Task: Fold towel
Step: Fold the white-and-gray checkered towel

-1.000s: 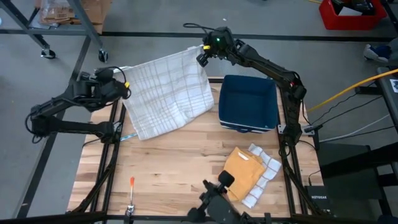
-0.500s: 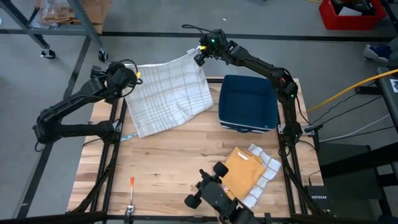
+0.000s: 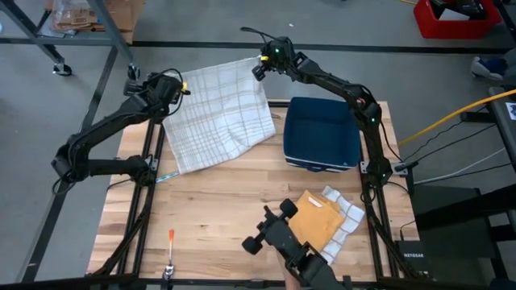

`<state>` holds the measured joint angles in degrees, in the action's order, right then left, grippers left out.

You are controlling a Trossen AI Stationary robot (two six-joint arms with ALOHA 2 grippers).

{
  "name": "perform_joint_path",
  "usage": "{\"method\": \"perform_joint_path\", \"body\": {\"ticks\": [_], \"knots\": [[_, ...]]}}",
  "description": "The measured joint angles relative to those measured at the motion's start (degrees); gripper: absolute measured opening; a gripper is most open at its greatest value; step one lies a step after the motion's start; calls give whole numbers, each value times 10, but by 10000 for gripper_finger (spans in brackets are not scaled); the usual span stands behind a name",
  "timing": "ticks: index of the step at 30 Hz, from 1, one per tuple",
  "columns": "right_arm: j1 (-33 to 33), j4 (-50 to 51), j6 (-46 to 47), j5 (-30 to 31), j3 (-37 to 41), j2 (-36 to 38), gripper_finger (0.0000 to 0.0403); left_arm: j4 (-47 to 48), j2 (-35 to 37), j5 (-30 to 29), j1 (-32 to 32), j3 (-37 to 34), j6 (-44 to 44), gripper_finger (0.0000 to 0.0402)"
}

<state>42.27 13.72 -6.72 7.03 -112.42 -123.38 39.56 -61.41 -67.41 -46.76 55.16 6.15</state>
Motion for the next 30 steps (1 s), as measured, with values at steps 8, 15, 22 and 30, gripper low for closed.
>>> {"method": "perform_joint_path", "body": {"ticks": [8,15,22,30], "knots": [[4,31,34,-36,0,-7,0,51,0,15,0,-6,19,0],[4,103,34,-69,0,-7,0,150,1,74,0,-6,45,0],[-6,189,32,-82,0,-7,0,227,1,193,8,-6,69,0],[-22,296,0,-97,0,-7,0,314,1,276,47,-6,85,0]]}}
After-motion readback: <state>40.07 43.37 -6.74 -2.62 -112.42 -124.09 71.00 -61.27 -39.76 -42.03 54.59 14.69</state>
